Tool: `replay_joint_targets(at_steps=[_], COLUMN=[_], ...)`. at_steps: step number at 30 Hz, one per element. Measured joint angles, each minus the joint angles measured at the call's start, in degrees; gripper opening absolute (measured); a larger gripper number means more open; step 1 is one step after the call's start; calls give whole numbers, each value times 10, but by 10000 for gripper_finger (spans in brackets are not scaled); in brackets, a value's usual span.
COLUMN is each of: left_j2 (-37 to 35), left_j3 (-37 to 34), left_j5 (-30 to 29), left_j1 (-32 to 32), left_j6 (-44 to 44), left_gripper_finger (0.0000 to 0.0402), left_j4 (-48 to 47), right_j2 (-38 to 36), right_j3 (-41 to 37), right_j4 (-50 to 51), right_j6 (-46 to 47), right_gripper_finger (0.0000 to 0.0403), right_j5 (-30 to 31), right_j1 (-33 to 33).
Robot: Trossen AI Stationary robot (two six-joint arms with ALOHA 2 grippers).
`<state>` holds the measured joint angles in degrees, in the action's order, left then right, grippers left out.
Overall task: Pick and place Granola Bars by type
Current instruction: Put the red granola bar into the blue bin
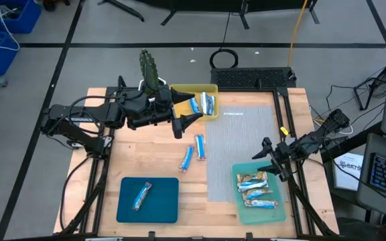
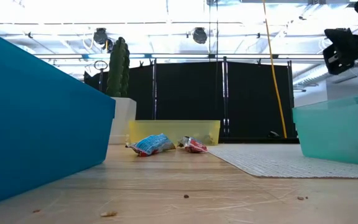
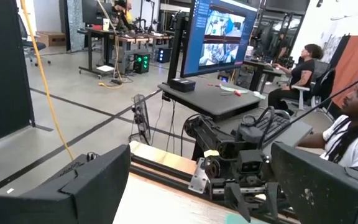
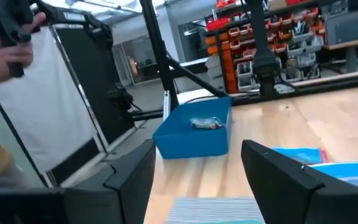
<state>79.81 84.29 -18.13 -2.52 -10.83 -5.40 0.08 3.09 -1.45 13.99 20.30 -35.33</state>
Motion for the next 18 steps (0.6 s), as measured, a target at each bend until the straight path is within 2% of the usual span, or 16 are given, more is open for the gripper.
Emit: replay_joint_targets(at_steps=[6, 11, 18], left_j2=[0, 0, 19], left_j3=[0, 0, 0], left_j5=[0, 0, 0], left_j1=[0, 9, 19], left_j6=[0, -28, -190], left_gripper_finger=[388, 388, 388], left_j4=[-24, -164, -277], right_j2=[0, 1, 1], right_j3=[-1, -1, -2], right_j4=[2, 2, -23], right_j6=[-41, -42, -42], right_gripper_finger=[227, 230, 227], right_j5=[4, 4, 6], right_j1=[0, 0, 0])
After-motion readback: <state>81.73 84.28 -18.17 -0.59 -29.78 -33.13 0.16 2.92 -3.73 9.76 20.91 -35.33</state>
